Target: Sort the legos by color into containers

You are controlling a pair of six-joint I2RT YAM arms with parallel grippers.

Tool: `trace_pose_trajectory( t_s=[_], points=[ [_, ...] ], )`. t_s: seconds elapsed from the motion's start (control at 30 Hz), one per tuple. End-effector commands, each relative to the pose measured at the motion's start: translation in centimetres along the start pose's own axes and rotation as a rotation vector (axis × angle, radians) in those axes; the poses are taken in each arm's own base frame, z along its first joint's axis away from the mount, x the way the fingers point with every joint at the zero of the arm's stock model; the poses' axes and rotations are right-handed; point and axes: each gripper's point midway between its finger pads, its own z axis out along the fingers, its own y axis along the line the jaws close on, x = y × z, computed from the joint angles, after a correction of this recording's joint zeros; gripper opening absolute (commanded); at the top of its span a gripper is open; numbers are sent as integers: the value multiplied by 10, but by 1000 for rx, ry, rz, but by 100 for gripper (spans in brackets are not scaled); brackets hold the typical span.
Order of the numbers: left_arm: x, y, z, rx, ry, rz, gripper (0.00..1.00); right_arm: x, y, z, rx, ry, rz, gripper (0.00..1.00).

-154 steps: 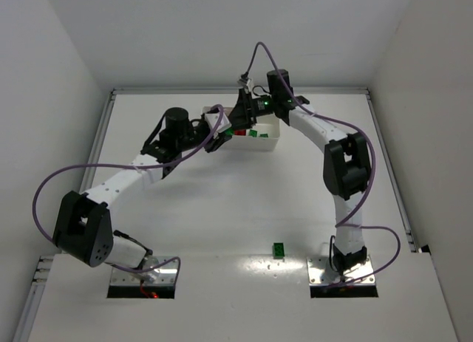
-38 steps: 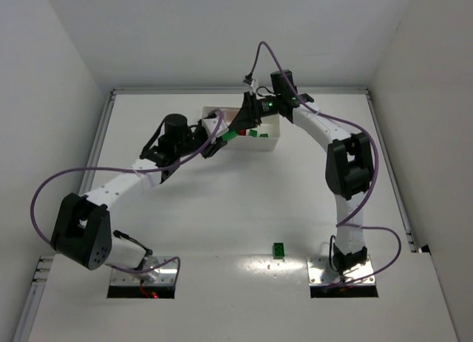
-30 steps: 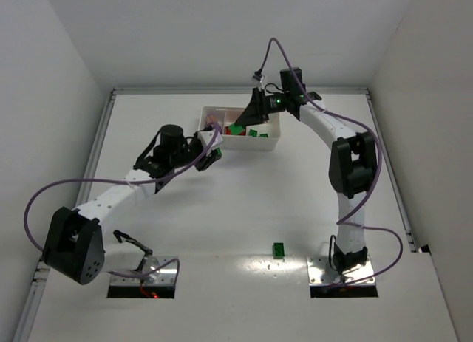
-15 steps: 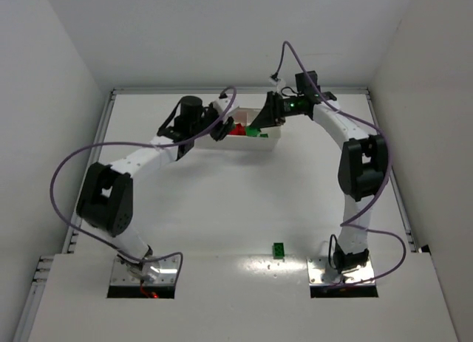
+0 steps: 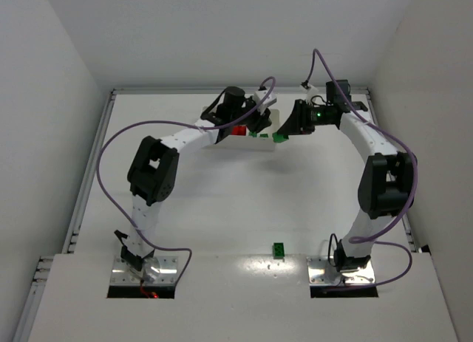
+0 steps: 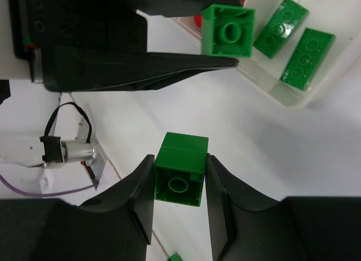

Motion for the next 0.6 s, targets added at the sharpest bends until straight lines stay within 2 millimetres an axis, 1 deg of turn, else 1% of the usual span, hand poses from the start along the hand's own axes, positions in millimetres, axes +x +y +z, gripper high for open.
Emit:
trace_pose_trajectory(
  t_s=[0.0,0.03,0.07,0.1,0.13,0.17,0.2,0.23,0.27,0.3,0.33,0.37,0.4,0.43,0.47,0.5,0.53,0.57],
  points=[
    [-6,1,16,17,-1,-55,31,-5,3,-16,27,-34,-40,0],
    [-6,8,25,0,1,-66,36,-7,-1,-19,32,-40,-45,0],
    [-7,9,27,-2,-4,-72,53,-6,-3,-21,38,-40,-33,0],
    [-11,11,27,-12,-11,-82,60,-6,-4,-21,38,-40,-42,0],
    [-12,10,27,-3,-13,-82,63,-4,-4,-22,39,-34,-34,0],
    [-12,10,27,-3,-13,-73,70,-9,-5,-25,44,-46,-38,0],
    [-12,10,27,-3,-13,-73,75,-9,-5,-25,44,-46,-38,0],
    [-18,11,23,-7,-26,-52,77,-7,-8,-23,44,-39,-30,0],
    [-10,13,19,-13,-15,-59,77,-7,-8,-23,44,-39,-30,0],
    [-23,13,10,-18,-36,-38,77,-8,-10,-20,35,-40,-31,0],
    [-29,10,5,-13,-58,-28,77,-8,-10,-20,35,-40,-31,0],
    [-16,14,-4,-17,-43,-41,77,-8,-8,-20,26,-39,-31,0],
    [-19,15,-12,-11,-59,-38,77,-11,-10,-18,25,-44,-28,0],
    [-44,11,-29,15,-125,-20,77,-12,-11,-17,25,-44,-28,0],
    [-30,11,-39,22,-104,-38,77,-12,-9,-17,13,-43,-28,0],
    [-34,5,-46,42,-113,-11,77,-14,-12,-15,13,-42,-27,0],
    [-46,-3,-62,87,-131,17,77,-17,-8,-12,-2,-39,-36,0],
    [-39,-14,-68,131,-111,32,77,-17,-11,-9,-1,-34,-30,0]
  ],
)
